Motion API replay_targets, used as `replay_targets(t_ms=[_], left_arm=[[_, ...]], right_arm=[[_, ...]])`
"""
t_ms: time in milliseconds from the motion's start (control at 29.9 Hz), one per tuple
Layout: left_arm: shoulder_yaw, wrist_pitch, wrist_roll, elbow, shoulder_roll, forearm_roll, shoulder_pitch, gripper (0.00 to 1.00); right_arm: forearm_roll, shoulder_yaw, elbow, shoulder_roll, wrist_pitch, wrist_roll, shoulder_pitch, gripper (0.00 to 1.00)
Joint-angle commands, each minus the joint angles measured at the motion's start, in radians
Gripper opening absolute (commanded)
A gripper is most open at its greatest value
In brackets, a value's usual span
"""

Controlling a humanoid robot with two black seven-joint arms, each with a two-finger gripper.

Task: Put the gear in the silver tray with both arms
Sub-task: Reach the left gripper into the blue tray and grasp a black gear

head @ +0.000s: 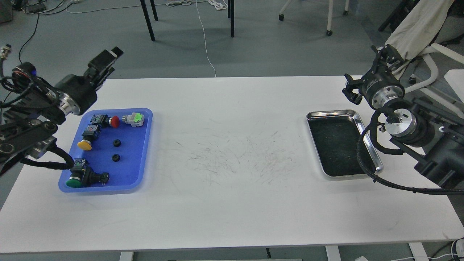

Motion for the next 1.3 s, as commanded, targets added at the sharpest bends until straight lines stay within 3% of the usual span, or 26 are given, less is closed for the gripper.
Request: replay_targets(t_ms=[0, 100, 334, 435, 635, 802, 1270], left_arm=[[0.134, 0.011, 0.0, 0.011, -0.029, 0.105, -0.014, 0.83], [0.221, 0.022, 0.0, 0.034, -0.023, 0.132, -0.022, 0.83], [0.281, 0.037, 0.0, 0.061, 0.011, 0.35, -0.025, 0.83], [0.329, 0.066, 0.0, 0.152, 0.004, 0.405, -0.016, 0.83], [0.335, 0.071, 0.0, 0.215, -0.024, 0.415, 0.001, 0.82], [0.333, 0.072, 0.0, 0.263, -0.029, 0.418, 0.056, 0.72], [0.335, 0.106, 0.0, 0.28, -0.03, 0.421, 0.104, 0.64]], right_arm=[[0.0, 0.0, 0.009, -0.003, 0.0, 0.0, -0.005, 0.99], [0.0, 0.0, 0.009, -0.011, 0.0, 0.0, -0.005, 0.99], [0.0, 0.0, 0.008, -0.006, 0.0, 0.0, -0.009, 0.99], [0.0, 0.0, 0.008, -0.004, 0.0, 0.0, -0.009, 0.99], [0.0, 0.0, 0.009, -0.014, 0.0, 0.0, -0.009, 0.99], [0.0, -0.001, 0.009, -0.015, -0.002, 0.0, -0.009, 0.99], [0.0, -0.003, 0.008, -0.015, -0.004, 0.0, -0.009, 0.99]])
